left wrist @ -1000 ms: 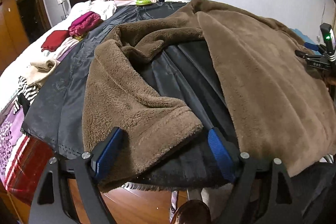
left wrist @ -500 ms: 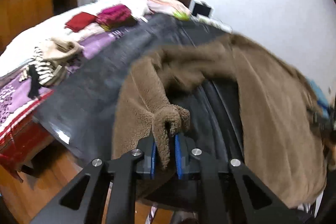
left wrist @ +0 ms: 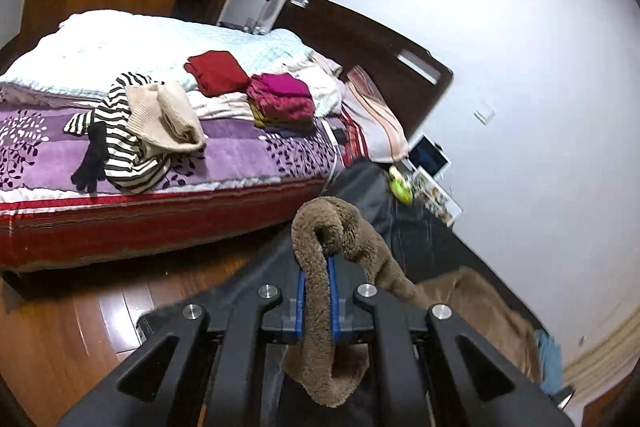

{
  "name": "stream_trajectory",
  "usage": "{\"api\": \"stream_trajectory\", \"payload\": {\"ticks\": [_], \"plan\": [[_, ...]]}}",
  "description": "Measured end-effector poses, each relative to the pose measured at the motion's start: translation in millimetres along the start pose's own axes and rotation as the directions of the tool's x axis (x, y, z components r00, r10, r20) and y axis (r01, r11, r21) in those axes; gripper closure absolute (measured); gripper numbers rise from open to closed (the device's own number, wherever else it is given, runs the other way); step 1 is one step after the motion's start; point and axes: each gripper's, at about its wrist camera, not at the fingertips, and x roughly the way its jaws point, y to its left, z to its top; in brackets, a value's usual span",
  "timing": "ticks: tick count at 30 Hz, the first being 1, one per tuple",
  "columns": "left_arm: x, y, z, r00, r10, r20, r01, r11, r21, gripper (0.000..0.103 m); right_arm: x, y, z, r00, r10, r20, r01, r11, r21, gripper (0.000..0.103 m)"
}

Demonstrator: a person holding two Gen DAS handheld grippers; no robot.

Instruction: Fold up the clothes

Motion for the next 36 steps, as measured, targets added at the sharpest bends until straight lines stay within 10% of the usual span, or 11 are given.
{"api": "stream_trajectory", "payload": {"ticks": [11, 21, 36], "plan": [[59.3, 8.7, 40.9, 0.997, 0.046, -0.069, -0.054, 0.992, -0.117, 0.093, 0.5, 0.9, -5.9, 1.000, 0.021, -0.020, -0.022, 0.999, -0.031, 0.013], [96.9, -130.1, 8.7, 0.986, -0.016, -0.166, 0.042, 0.987, 0.156, 0.093, -6.9, -8.9, -7.9, 0.993, 0.115, 0.004, -0.115, 0.993, 0.038, 0.013], [144.1, -367.4, -89.5, 0.905, -0.203, -0.373, 0.349, 0.857, 0.380, 0.093, -17.3, -38.4, -14.5, 0.970, 0.227, 0.085, -0.239, 0.952, 0.192, 0.013]]}}
